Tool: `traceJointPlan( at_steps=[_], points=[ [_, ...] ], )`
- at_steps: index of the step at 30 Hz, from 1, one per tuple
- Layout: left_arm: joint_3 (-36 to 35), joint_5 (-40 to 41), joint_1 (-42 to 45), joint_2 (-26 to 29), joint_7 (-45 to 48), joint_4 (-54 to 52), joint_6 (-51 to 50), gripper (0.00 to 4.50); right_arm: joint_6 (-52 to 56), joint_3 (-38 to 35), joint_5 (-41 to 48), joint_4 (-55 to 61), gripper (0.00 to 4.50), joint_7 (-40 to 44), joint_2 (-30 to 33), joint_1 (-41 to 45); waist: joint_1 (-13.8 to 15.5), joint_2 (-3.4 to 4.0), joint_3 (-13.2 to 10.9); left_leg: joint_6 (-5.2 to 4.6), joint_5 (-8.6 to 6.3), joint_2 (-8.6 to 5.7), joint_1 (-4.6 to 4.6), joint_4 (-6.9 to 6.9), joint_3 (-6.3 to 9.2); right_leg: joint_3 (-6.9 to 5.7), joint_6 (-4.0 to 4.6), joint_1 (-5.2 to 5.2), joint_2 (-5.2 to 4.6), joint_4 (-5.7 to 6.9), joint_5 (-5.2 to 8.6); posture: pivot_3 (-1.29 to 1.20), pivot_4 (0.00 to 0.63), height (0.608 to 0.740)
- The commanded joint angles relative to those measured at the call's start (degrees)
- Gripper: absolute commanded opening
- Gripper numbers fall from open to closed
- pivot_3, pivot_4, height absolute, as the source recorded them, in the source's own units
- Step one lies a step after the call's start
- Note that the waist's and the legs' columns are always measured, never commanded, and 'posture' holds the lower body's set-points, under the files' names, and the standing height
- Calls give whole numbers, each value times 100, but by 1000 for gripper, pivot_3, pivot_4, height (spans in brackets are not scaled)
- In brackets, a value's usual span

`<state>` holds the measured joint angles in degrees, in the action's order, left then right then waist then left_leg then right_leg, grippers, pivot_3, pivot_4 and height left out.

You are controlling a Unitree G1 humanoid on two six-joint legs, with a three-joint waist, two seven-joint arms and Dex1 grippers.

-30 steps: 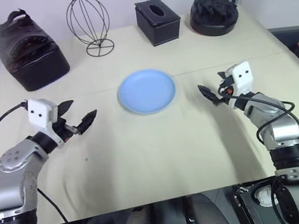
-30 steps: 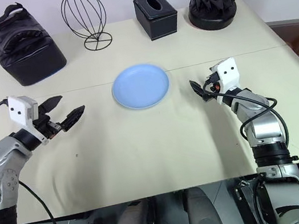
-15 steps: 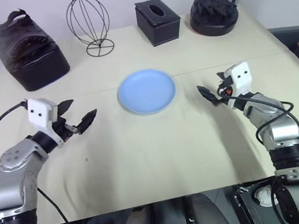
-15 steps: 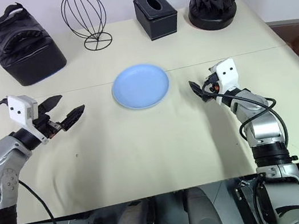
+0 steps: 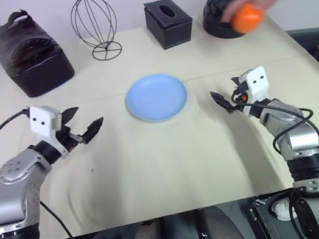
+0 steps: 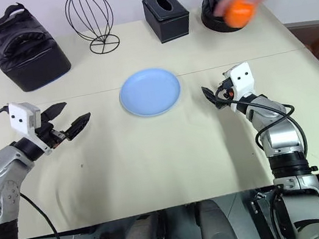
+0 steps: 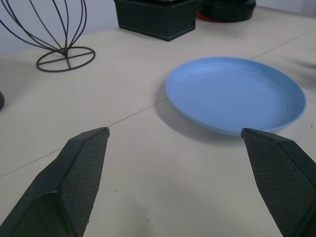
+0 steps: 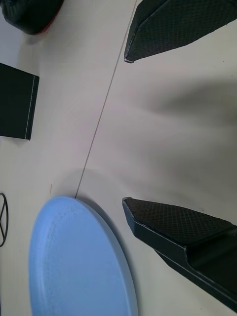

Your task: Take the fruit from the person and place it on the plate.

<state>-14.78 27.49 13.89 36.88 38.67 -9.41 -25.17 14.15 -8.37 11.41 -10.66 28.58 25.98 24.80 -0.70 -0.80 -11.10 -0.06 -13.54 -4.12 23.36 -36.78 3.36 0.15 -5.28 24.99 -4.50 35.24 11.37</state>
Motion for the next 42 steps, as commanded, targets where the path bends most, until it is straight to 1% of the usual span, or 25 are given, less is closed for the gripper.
traceJointPlan(
  at_steps=[1, 14, 16, 18, 20, 22, 24, 28, 31, 34, 37, 42],
  points=[
    [-102, -17, 56, 55, 20, -111, 132, 4500, -116, -72, 10, 96, 4456, -9, 56, 23, 0, 0, 0, 0, 0, 0, 0, 0, 0, 0, 0, 0, 0, 0, 0, 0, 150, 740],
    [-191, -189, -95, 90, -4, 64, 339, 4500, -166, -23, 12, 87, 4456, 57, 65, 134, -2, 0, 0, 0, 0, 0, 0, 0, 0, 0, 0, 0, 0, 0, 0, 0, 150, 740],
    [-184, -212, -143, 83, -5, 64, 378, 4500, 120, -21, 549, 653, 4456, 690, 173, 107, -3, 0, 0, 0, 0, 0, 0, 0, 0, 0, 0, 0, 0, 0, 0, 0, 150, 740],
    [-200, -211, -189, 73, -7, 42, 380, 4500, 926, -39, 1457, 1481, 4456, 1477, 424, 38, -3, 3, -2, 0, 0, 0, 0, 0, 0, 0, 0, 1, 0, 0, 0, 0, 150, 740],
    [-216, -204, -213, 81, -5, 40, 382, 4500, 1570, 9, 1946, 2004, 4456, 1879, 719, 39, 3, 0, 0, -3, -1, 2, 1, -1, 2, 0, 0, 1, -1, 0, 0, 0, 150, 740],
    [-240, -199, -248, 90, -5, 34, 389, 4500, 1984, 131, 2166, 2358, 4456, 2042, 951, 69, 8, -3, 2, -6, -4, 5, 0, -10, 11, -11, 0, -9, -2, -3, 1, 0, 150, 740],
    [-272, -184, -271, 90, -21, 23, 382, 4500, 2116, 258, 2167, 2529, 4456, 2023, 1014, 132, 10, -8, 5, -7, -5, 5, -1, -12, 12, -14, 16, -17, -4, -8, 11, 0, 150, 740],
    [-460, -58, -322, -25, -161, -36, 358, 4500, 2114, 356, 2084, 2556, 4456, 1878, 902, 268, 11, -6, 4, -7, -6, 4, 0, -18, 12, -14, 17, -16, -7, -8, 11, 0, 150, 740],
    [-696, 182, -135, -347, -497, -119, 354, 4500, 2064, 396, 2026, 2506, 4456, 1827, 855, 338, 19, -7, 4, -7, -6, 4, 1, -18, 12, -14, 16, -15, -8, -8, 11, 0, 150, 740],
    [-753, 324, 139, -605, -720, -184, 378, 4500, 1962, 476, 1916, 2396, 4456, 1802, 826, 380, 52, -7, 4, -6, -6, 4, 3, -23, 12, -15, 0, -15, -8, -8, 1, 0, 150, 740],
    [-668, 445, 403, -698, -697, -184, 348, 4500, 1883, 554, 1819, 2322, 4456, 1770, 803, 397, 105, -8, 5, -6, -6, 2, 3, -25, 11, -16, -1, -17, -8, -8, 0, 0, 150, 740],
    [-267, 324, 881, -804, -535, 50, 459, 4500, 1811, 647, 1713, 2238, 4456, 1718, 722, 443, 130, -8, 5, -6, -6, 2, 3, -25, 9, -15, -1, -17, -6, -8, 1, 0, 150, 740]
  ],
)
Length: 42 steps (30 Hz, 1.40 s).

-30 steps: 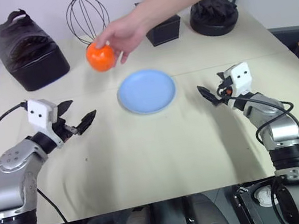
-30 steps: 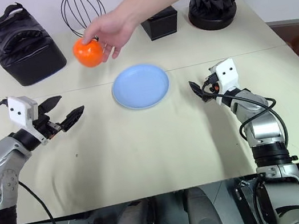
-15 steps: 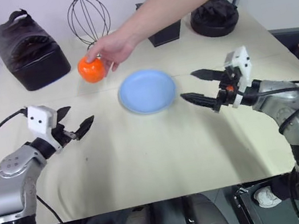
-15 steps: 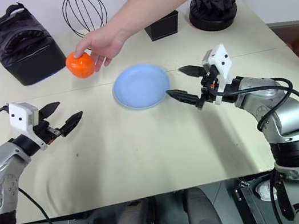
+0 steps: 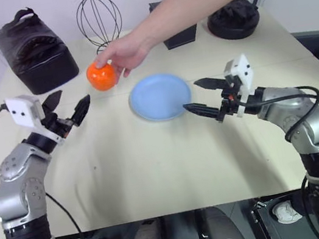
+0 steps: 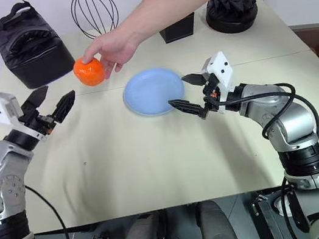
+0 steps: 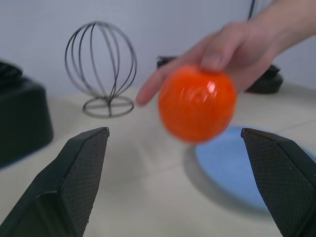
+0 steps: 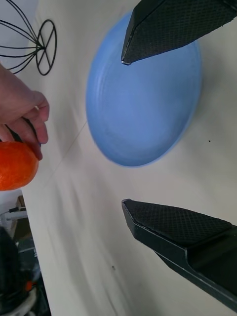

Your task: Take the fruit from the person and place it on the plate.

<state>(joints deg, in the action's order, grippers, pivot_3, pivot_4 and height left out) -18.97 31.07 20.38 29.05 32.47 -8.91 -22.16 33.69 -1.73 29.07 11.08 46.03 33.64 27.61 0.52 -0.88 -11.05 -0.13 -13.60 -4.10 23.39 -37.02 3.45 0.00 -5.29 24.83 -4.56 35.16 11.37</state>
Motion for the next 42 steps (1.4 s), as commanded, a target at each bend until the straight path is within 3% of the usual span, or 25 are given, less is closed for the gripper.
traceJointPlan(
  at_steps=[1, 17, 22, 27, 32, 37, 42],
  points=[
    [213, -63, 308, -44, 112, 69, 193, 4500, -151, -12, -65, 58, 4456, -35, -55, 164, 11, 0, 0, 0, 0, 0, 0, -1, 0, 0, 0, 0, 0, 0, 0, 0, 150, 740],
    [860, -646, 1467, -428, 447, 1631, 1011, 4500, -134, -80, -107, 230, 4456, -275, -92, -5, 14, 0, 0, -2, 0, -2, 0, -3, 0, -1, -2, -2, 3, 0, -1, 0, 150, 740],
    [806, -577, 1488, -476, 527, 1680, 1070, 3129, -171, -116, -113, 240, 4500, -351, -92, -50, 9, 0, 0, -1, 0, -1, 0, -2, 1, -1, -2, 0, 4, 1, -1, 0, 150, 740],
    [811, -608, 1511, -433, 534, 1695, 1061, 3109, -193, -109, -107, 231, 4500, -389, -108, -68, 13, 0, 0, -2, 0, -3, 0, -3, 0, -1, -3, -2, 2, 0, -1, 0, 150, 740],
    [1261, -948, 1657, -347, 750, 1864, 944, 3109, -245, -76, -117, 186, 4500, -405, -123, -93, 16, 0, 0, -2, 0, -2, 0, -3, 0, -1, -2, -2, 4, 0, -1, 0, 150, 740],
    [1834, -1464, 2595, -538, 1111, 3066, 1171, 3109, -315, -18, -153, 149, 4500, -462, -215, -134, 29, -2, -1, -3, 1, -7, 1, -8, 1, -8, -3, -7, 12, -1, -2, 0, 150, 740],
    [2304, -2072, 3556, -982, 1494, 4911, 1951, 3109, -378, -60, -214, 254, 4500, -641, -355, -289, 20, -2, -1, -6, 0, -8, 1, -8, 0, -10, -5, -7, 13, -1, -1, 0, 150, 740]
  ],
)
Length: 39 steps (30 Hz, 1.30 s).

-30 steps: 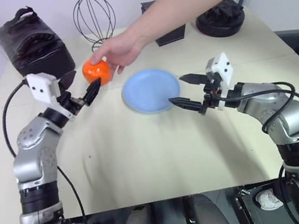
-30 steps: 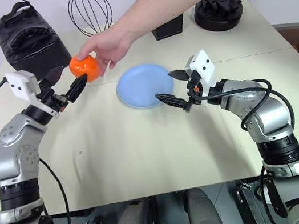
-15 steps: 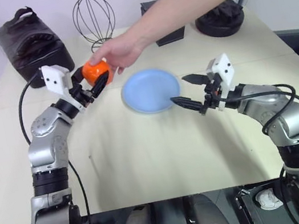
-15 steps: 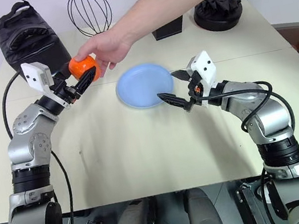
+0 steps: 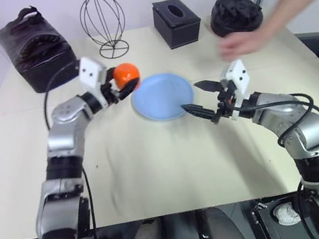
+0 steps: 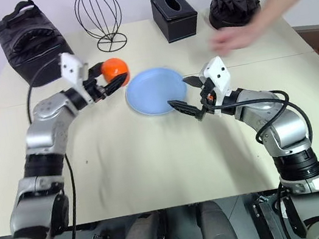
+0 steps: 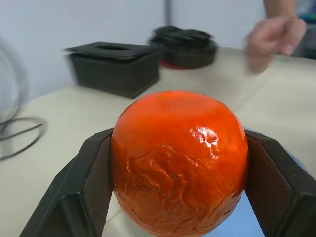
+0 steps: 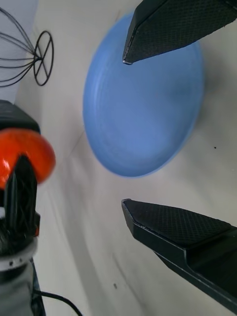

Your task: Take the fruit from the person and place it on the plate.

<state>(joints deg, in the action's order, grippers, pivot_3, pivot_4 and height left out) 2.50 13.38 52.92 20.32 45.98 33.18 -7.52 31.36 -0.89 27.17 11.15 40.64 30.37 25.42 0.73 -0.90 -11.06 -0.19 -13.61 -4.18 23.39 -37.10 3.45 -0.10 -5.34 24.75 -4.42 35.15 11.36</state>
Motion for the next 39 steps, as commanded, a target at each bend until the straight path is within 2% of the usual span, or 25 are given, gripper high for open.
traceJointPlan(
  at_steps=[1, 8, 10, 11, 18, 22, 25, 29, 33, 39],
  points=[
    [197, -393, 446, -192, 178, 1036, 646, 3109, -150, -169, -26, 295, 4500, -144, -41, -130, -17, 0, 0, -1, -1, 0, 0, 0, -1, 0, 0, 0, 0, 0, 0, 0, 150, 740],
    [264, -804, 1076, -508, 234, 2477, 1420, 3109, -159, -289, -1, 623, 4500, -457, -59, -488, -34, -2, -2, -4, -2, 2, 2, 1, -2, 2, -2, 5, 0, 3, 0, 0, 150, 740],
    [203, -810, 1179, -567, 241, 2689, 1516, 4127, -148, -327, 14, 692, 4500, -510, -54, -554, -8, -2, -2, -4, -2, 2, 2, 0, -2, 1, -2, 4, 0, 3, 0, 0, 150, 740],
    [176, -809, 1221, -597, 243, 2759, 1541, 4471, -143, -347, 20, 723, 4500, -533, -48, -586, -4, -2, -2, -5, -3, 2, 2, 0, -2, 1, -3, 4, 0, 3, 0, 0, 150, 740],
    [-21, -805, 1397, -631, 44, 2967, 1797, 4471, -132, -384, 41, 745, 4500, -577, -17, -612, -15, -3, -2, -6, -3, 1, 2, -1, -2, 1, -4, 4, 0, 3, 0, 0, 150, 740],
    [-578, -385, 1518, -402, -37, 2652, 1659, 4471, -161, -367, 12, 642, 4500, -556, -7, -511, -22, -3, -2, -6, -3, 2, 2, 0, -1, 1, -4, 4, 2, 4, 0, 0, 150, 740],
    [-1002, -78, 1454, -47, -113, 2089, 1422, 4471, -282, -389, -91, 449, 4500, -562, 10, -400, -65, -3, -2, -6, -3, 3, 2, 0, -1, 2, -4, 6, 1, 4, 0, 0, 150, 740],
    [-1307, 187, 719, 683, -119, 617, 542, 4471, -727, -519, -428, -108, 4500, -750, -9, -132, -157, -1, -2, -5, -3, 3, 0, 3, 0, 3, -4, 7, 2, 10, 0, 0, 150, 740],
    [-1878, 444, -1239, 1466, -423, -1586, -617, 4471, -1165, -702, -630, -832, 4500, -870, -62, 194, -205, 6, 1, -5, -3, 3, -9, 9, -5, 18, -3, 7, -3, 15, 0, 0, 150, 740],
    [-2666, 753, -3129, 1555, -1220, -3382, -1463, 4471, -1833, -800, -965, -1906, 4500, -1079, -201, 551, -97, -1, -2, -1, -3, 6, -2, 9, 2, 16, 1, 13, -11, 14, -1, 0, 150, 740]
  ],
)
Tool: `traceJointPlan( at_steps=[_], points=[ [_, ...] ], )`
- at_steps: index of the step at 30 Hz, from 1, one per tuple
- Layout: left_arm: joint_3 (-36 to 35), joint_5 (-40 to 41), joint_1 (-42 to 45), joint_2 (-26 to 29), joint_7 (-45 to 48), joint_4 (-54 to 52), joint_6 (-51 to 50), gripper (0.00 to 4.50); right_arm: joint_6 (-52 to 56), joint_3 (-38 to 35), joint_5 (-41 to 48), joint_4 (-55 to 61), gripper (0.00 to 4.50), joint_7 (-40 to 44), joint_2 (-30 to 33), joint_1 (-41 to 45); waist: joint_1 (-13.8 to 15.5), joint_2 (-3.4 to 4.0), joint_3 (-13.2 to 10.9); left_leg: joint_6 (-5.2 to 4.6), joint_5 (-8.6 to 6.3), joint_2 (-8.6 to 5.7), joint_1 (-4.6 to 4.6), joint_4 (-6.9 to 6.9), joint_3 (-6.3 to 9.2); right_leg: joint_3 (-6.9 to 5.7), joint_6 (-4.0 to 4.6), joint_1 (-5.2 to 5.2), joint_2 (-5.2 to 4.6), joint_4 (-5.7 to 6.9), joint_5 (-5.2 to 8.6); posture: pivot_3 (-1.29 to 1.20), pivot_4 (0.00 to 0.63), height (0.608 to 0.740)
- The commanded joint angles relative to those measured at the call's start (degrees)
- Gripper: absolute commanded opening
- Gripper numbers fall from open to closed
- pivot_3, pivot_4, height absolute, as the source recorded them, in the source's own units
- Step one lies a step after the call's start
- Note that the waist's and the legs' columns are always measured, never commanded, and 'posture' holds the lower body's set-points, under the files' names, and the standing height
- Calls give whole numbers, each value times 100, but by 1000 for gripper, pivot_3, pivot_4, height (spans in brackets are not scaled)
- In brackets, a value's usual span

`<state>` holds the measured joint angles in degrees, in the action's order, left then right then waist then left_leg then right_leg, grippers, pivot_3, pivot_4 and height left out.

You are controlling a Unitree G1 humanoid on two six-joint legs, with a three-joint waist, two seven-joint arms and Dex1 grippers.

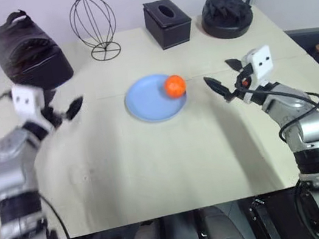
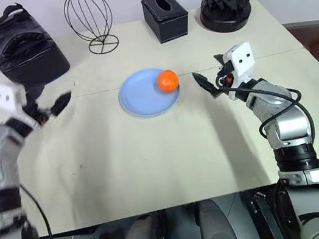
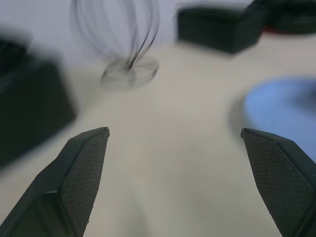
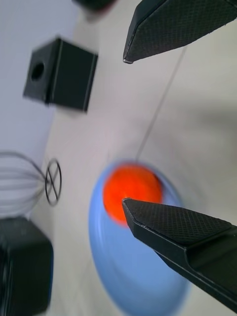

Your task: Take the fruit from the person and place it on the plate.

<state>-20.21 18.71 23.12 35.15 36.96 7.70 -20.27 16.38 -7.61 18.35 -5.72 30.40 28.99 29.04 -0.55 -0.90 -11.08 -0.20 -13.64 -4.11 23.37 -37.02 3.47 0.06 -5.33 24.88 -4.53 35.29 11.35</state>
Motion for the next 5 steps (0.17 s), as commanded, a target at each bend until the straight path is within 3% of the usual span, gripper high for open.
traceJointPlan(
  at_steps=[1, 5],
  points=[
    [-477, 249, -345, 31, -435, -992, -253, 4471, -416, -134, -101, -357, 4500, -51, -88, 235, 75, 0, 0, 0, 0, -1, 0, -3, 1, -2, 0, -3, -3, -1, 0, 0, 150, 740],
    [-562, 323, -1005, -232, -743, -1559, -342, 4471, -680, -56, -208, -798, 4500, 7, -181, 389, 117, 3, 2, 1, 0, -4, -3, -3, -4, -1, 1, -9, -7, -10, 0, 0, 150, 740]
  ],
)
